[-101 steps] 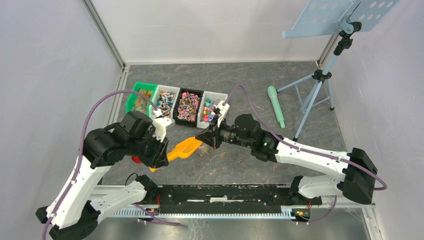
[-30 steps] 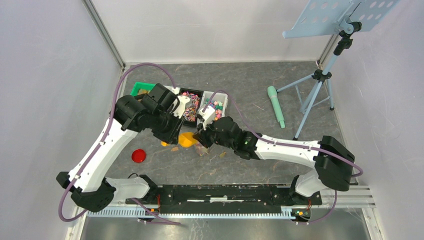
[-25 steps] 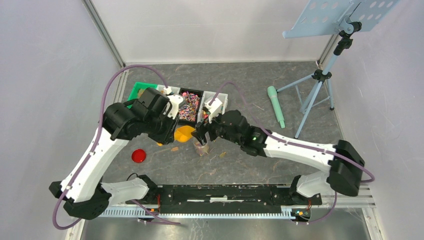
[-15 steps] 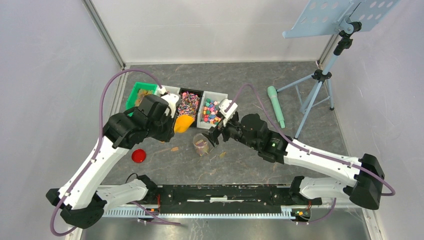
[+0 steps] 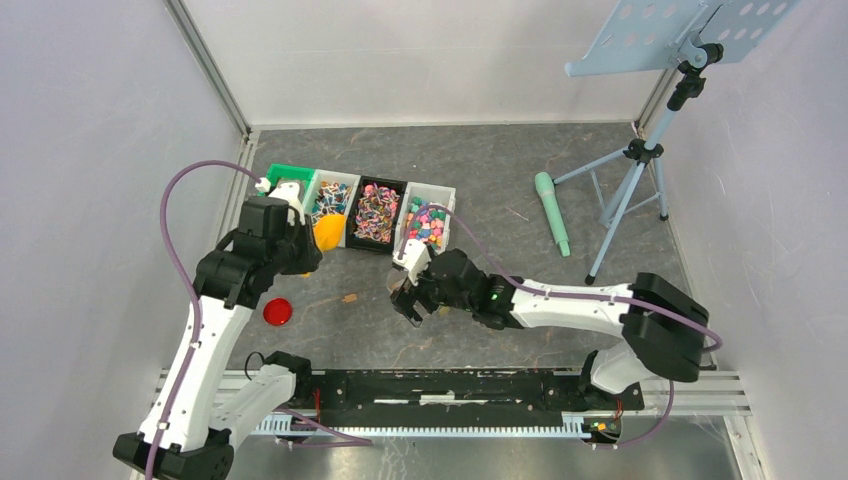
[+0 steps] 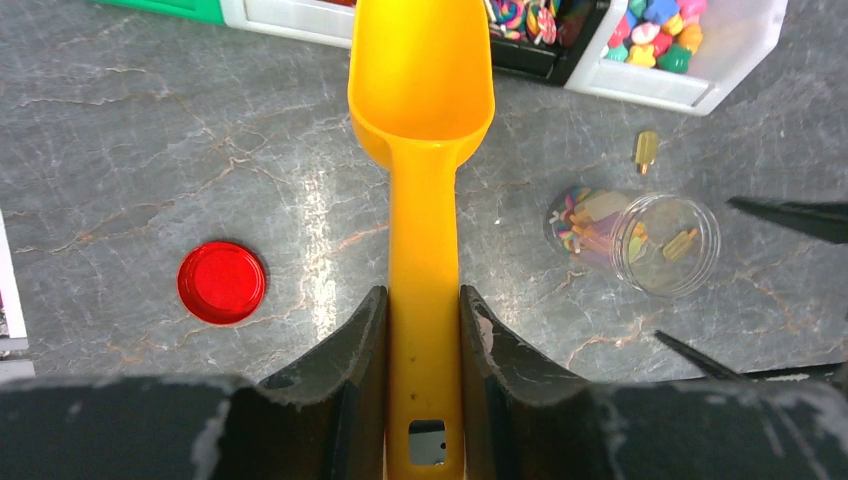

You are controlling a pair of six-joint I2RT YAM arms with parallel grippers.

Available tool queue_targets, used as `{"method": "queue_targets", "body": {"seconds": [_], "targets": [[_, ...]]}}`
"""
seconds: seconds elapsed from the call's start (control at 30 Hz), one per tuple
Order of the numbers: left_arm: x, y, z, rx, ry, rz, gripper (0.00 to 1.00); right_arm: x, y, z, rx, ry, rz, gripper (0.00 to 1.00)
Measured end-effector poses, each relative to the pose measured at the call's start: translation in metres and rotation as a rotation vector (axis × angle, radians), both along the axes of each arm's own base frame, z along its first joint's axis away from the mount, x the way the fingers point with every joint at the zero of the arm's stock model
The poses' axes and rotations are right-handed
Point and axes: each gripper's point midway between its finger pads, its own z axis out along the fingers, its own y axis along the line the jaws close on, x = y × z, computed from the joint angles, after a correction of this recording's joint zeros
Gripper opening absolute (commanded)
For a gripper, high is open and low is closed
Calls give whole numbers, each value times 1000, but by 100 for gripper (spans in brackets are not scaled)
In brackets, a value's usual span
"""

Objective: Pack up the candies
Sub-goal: Pick up the packing bottle from the center of the board.

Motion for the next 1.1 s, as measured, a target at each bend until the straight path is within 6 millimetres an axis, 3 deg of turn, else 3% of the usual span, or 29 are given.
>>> {"method": "queue_targets", "body": {"seconds": [0.13, 0.3, 0.43, 0.8, 0.93, 1.1], "targets": [[1, -2, 4, -21, -30, -8, 2, 1, 11, -13, -35, 10, 3, 90], [-5, -11, -16, -48, 21, -46, 2, 9, 20, -16, -46, -2, -19, 83], [-6, -15, -17, -64, 21, -63, 2, 15, 22, -22, -64, -9, -46, 82], [-4, -16, -12, -52, -14, -106, 2, 24, 26, -22, -68, -10, -89, 59], [-5, -19, -12, -58, -13, -125, 2, 24, 21, -15, -58, -2, -100, 54], [-8, -25, -11, -77, -10, -170, 2, 30, 5, 17, -11, -3, -136, 54]]}}
